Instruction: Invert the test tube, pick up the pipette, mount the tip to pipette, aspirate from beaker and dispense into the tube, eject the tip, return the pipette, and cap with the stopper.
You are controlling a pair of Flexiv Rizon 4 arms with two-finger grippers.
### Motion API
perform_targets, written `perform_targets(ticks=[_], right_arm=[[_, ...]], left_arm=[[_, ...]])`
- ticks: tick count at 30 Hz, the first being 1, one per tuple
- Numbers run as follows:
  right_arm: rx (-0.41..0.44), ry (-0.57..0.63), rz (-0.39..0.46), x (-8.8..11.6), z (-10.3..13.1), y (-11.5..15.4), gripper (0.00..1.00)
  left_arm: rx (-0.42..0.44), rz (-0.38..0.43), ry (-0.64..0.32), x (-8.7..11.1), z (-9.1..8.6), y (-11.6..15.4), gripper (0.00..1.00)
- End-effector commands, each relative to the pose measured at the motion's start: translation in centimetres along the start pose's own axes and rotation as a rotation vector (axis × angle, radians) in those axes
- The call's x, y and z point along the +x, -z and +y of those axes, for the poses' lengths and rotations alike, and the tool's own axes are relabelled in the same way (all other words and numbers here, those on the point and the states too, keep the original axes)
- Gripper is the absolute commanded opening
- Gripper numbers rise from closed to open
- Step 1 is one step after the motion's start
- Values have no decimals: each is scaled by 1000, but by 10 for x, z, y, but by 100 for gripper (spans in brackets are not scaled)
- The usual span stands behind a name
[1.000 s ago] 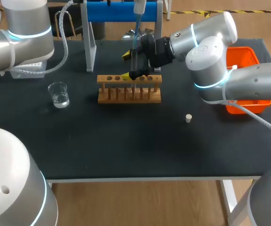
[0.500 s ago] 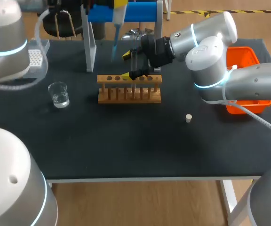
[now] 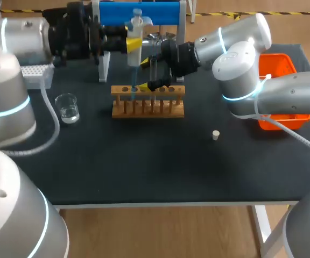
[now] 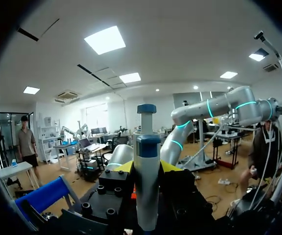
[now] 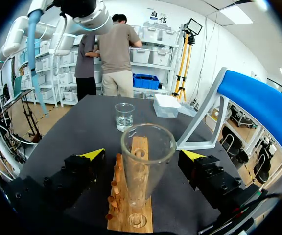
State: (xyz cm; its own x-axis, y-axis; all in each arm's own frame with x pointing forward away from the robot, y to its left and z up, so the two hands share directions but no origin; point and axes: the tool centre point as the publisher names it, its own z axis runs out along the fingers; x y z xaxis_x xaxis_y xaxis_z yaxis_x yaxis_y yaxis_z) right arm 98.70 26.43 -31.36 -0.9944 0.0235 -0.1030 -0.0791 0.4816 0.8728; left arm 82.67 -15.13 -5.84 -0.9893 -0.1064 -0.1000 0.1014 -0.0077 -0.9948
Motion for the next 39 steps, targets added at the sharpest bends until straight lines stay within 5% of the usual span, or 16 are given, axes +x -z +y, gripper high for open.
perform_targets(ticks=[1,15,39], right_arm=[[2,0,3,-1,0,0,100],[2,0,3,-1,0,0,100],[2,0,3,-1,0,0,100]], left_arm=[[27,-82,0,8,11,-12,0],[56,-33,51,-2,30,-35,0],[55,-1,61,0,32,-35,0]])
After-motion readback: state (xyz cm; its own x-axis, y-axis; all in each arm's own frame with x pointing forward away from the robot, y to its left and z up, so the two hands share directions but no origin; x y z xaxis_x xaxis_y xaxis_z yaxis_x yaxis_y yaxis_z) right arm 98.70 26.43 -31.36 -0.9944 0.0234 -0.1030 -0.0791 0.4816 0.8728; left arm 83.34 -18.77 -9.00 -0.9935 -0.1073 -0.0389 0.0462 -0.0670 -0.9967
